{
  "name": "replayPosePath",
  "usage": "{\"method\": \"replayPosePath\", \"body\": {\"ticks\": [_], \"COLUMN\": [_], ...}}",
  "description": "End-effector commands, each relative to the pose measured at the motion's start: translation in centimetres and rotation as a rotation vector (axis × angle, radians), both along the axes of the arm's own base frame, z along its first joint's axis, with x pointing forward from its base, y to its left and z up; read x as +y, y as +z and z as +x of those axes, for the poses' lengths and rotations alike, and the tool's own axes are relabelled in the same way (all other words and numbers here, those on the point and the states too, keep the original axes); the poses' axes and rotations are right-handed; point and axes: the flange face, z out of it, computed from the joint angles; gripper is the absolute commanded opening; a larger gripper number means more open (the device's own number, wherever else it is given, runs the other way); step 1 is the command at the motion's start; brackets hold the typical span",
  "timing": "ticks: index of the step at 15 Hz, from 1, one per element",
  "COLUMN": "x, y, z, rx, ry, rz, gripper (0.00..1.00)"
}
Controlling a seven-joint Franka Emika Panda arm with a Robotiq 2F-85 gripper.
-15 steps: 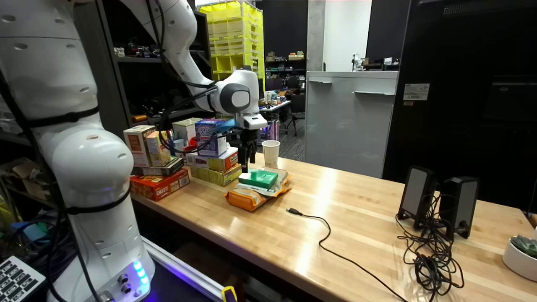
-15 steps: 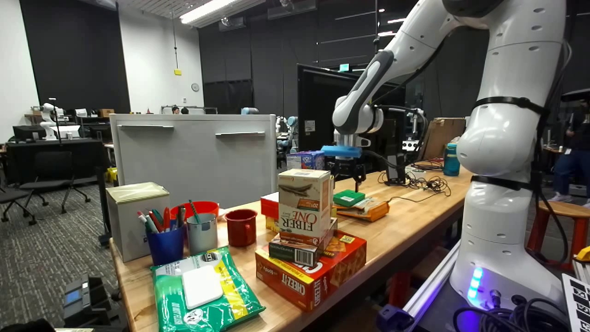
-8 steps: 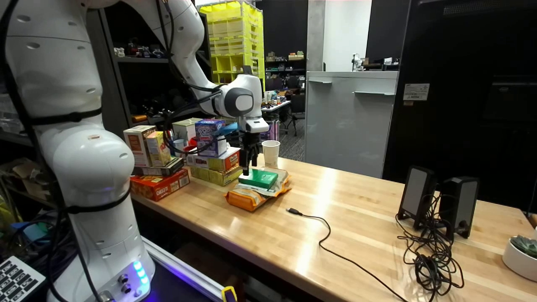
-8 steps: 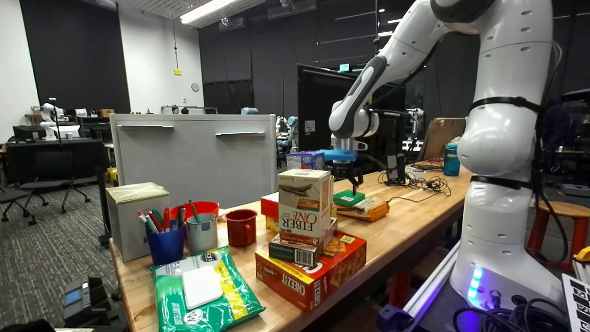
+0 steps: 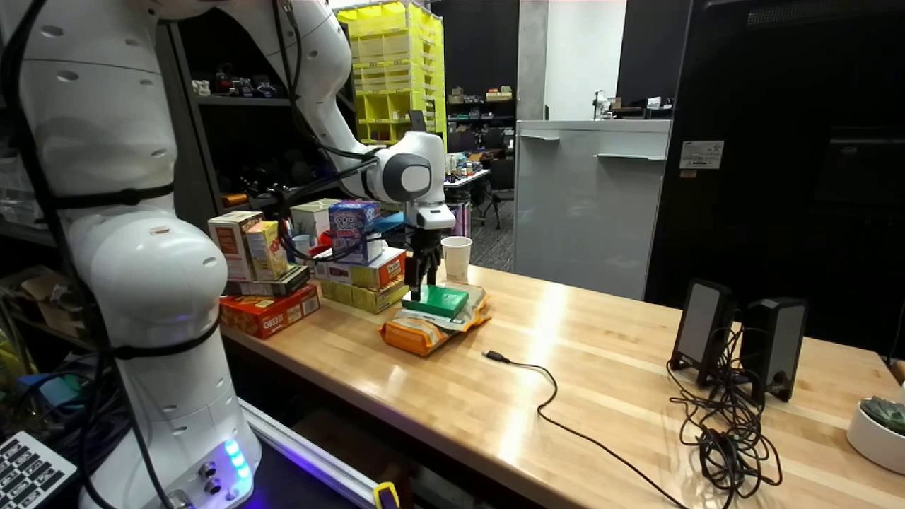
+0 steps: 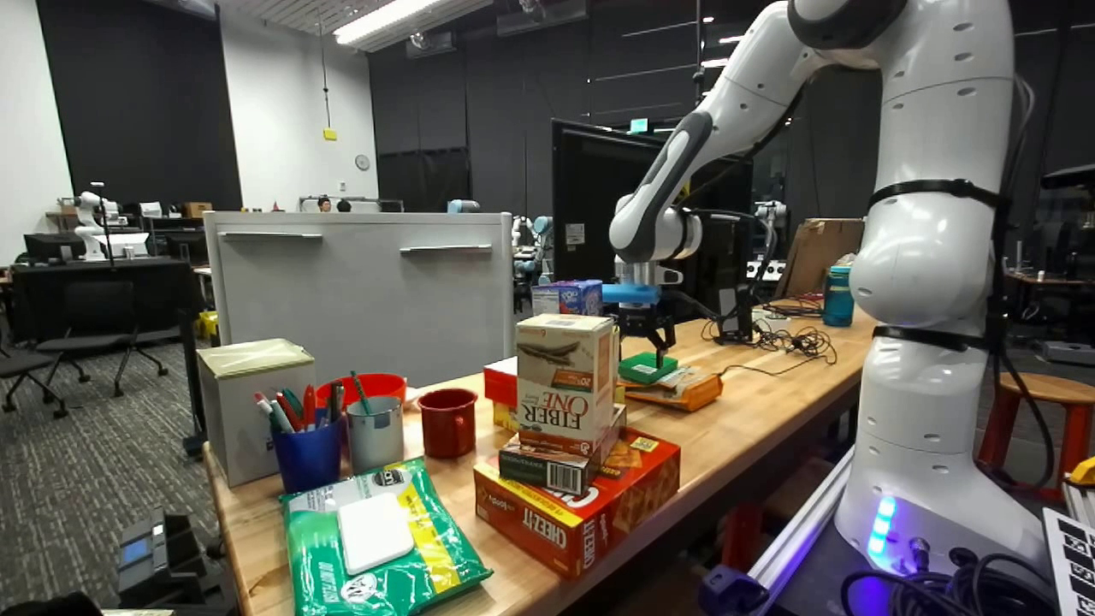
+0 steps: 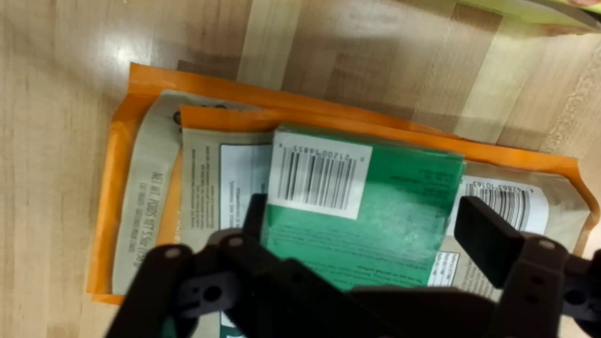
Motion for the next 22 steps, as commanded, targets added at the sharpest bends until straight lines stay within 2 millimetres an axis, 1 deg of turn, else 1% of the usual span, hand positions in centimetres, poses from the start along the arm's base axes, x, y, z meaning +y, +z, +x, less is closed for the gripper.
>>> {"method": "replayPosePath", "body": {"ticks": [1, 6, 10, 11, 12, 14, 18, 22], "x": [-0.2, -0.7, -0.7, -0.7, -0.7, -0.6, -0.5, -0.6], "y": [0.0, -0.1, -0.7, -0.8, -0.9, -1.0, -0.4, 0.6], "z": [-0.5, -1.3, -1.8, -1.9, -2.0, -2.2, -2.5, -3.1], "rx": [0.021, 0.042, 0.06, 0.062, 0.065, 0.065, 0.055, 0.033], "ry": [-0.036, -0.054, -0.055, -0.056, -0.056, -0.055, -0.046, -0.043], "rz": [0.007, 0.011, 0.021, 0.021, 0.022, 0.024, 0.02, 0.014], "gripper": [1.0, 1.0, 1.0, 0.75, 0.73, 0.63, 0.63, 0.63]}}
